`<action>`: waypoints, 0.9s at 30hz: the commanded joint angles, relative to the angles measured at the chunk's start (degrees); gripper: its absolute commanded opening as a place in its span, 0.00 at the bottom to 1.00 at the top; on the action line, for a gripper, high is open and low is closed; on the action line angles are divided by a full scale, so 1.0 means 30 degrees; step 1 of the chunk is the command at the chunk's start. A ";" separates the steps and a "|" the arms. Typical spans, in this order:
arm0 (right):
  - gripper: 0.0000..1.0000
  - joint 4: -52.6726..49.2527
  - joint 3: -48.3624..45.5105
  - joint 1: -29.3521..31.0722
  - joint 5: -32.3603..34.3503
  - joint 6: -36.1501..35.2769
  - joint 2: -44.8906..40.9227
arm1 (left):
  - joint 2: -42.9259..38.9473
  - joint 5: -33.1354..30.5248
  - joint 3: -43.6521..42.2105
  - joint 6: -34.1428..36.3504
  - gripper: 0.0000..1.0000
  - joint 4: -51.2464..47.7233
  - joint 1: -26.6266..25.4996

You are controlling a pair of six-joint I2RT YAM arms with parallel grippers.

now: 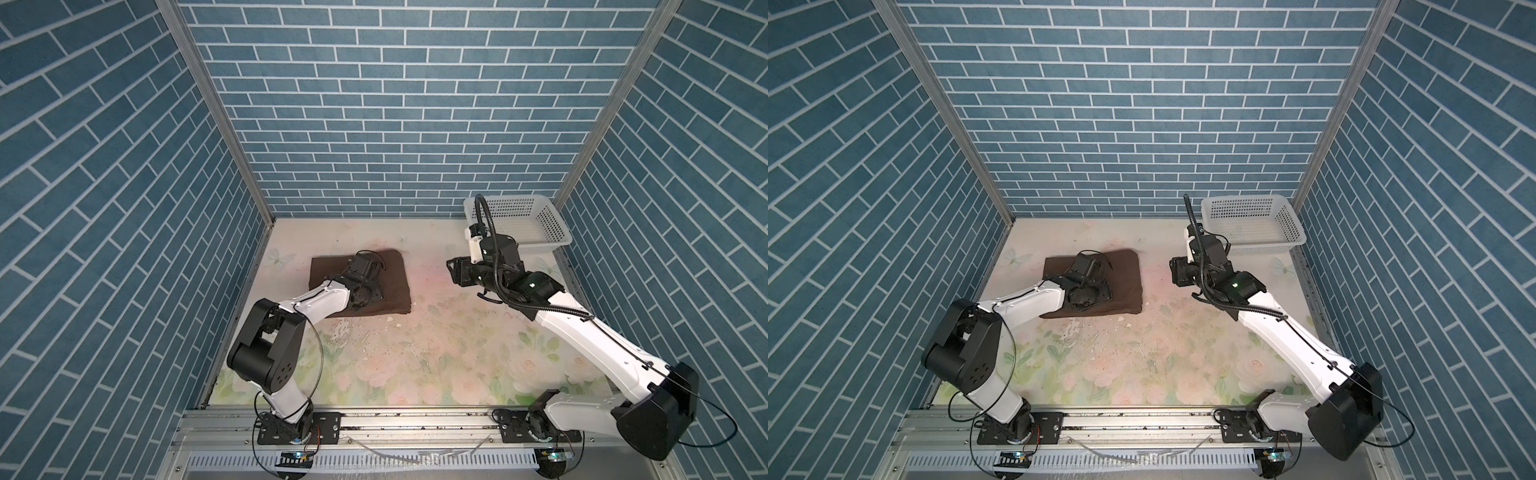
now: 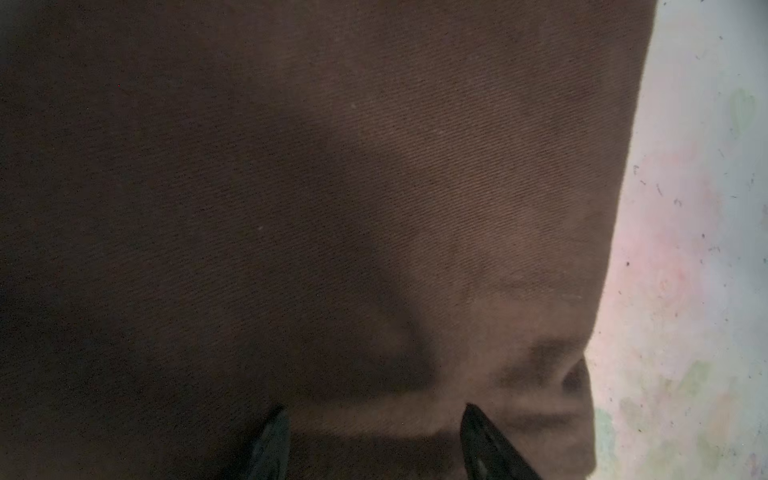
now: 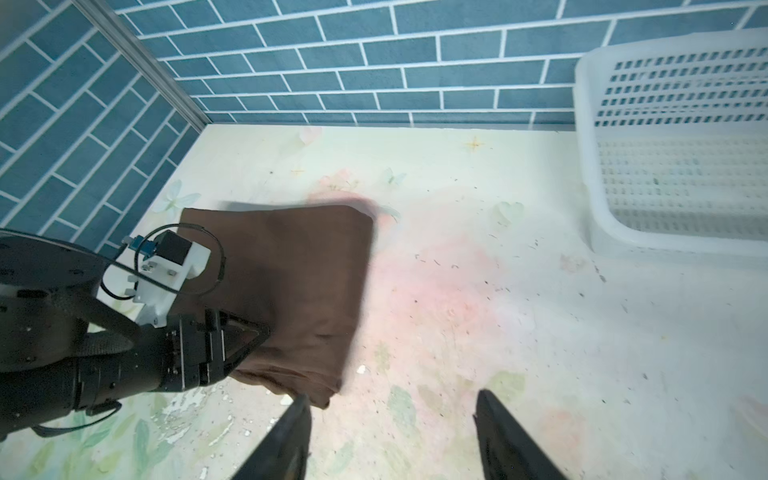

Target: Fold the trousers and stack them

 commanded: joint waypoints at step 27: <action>0.65 -0.1656 -0.1860 -0.2526 0.1669 0.0556 0.0804 | 0.7028 -0.0533 0.7187 0.0563 0.57 -0.1655 0.8702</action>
